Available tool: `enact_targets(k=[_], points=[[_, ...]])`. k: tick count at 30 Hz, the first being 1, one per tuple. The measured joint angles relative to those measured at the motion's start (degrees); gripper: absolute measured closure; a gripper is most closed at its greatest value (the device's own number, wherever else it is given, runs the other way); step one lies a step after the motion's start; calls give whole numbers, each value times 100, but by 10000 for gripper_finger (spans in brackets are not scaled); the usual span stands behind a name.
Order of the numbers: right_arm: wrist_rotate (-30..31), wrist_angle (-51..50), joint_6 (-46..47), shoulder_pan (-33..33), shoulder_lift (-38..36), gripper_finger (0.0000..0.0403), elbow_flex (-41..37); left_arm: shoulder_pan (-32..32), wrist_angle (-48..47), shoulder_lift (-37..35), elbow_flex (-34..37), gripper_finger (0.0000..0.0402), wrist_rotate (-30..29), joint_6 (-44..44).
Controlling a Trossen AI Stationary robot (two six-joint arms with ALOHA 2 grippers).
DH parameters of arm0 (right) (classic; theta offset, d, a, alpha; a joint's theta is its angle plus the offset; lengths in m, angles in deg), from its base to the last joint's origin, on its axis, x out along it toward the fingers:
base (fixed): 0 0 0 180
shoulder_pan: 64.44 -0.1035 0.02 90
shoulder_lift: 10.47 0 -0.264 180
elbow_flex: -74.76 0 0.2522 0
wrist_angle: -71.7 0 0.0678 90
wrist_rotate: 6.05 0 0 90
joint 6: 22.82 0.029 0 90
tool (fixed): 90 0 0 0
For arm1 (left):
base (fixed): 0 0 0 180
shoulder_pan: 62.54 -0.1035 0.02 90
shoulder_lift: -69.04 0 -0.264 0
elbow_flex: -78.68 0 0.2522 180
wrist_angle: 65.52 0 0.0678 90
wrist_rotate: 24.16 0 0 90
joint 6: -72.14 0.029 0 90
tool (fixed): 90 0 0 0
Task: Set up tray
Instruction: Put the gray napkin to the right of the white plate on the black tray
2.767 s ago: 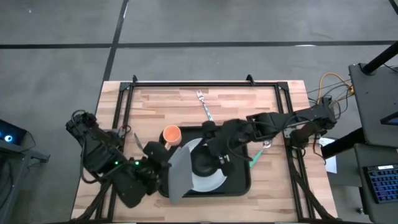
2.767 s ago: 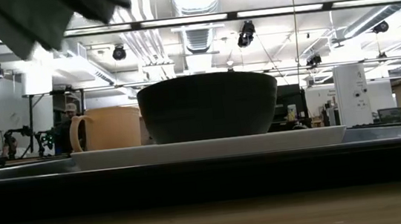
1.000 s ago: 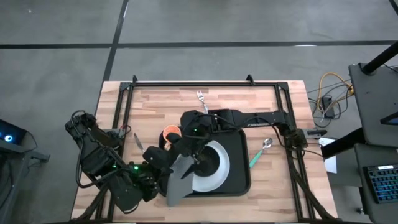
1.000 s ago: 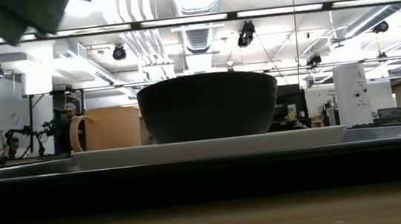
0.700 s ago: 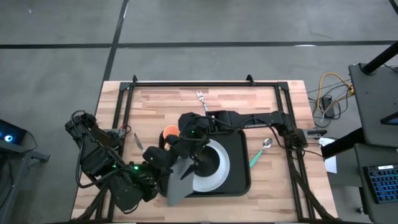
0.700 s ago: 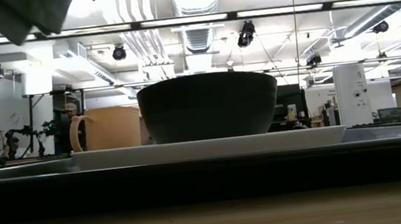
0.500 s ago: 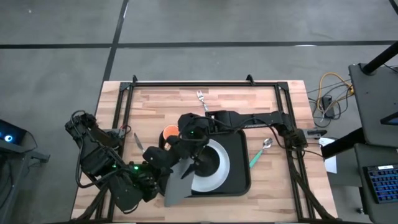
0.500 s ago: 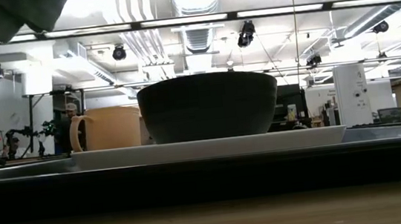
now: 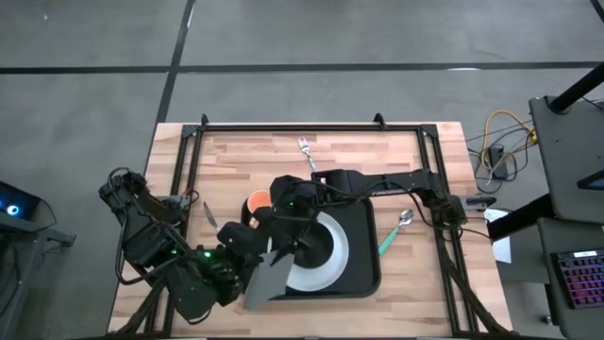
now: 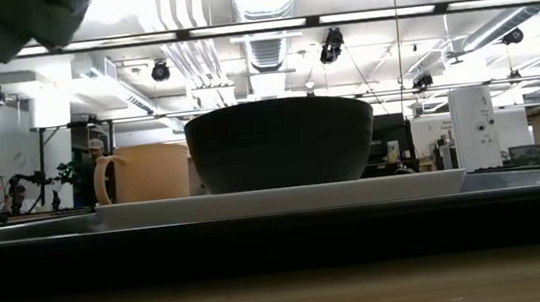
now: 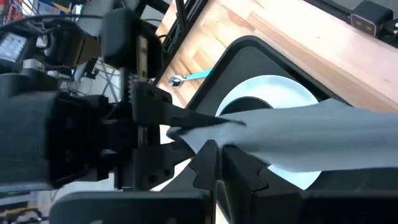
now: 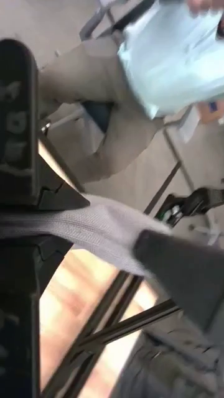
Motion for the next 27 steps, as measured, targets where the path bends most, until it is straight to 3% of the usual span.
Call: enact_targets(k=[6,13,18,27], points=[[553,-1084,163,-130,-177,394,2,1,-3,-115,2,392,-208,-365],[1443,-1785,971,-425,-591,395,-4,13,-221,-655,5,333,-573,-1187],[2322,-2330,1519,-957,-892,395,-2,22,-773,-1005,5,297,-616,-1700],[3694,-2903,3291,-2102,-1230,395,-94,13,-854,-1334,392,291,-669,-2154]])
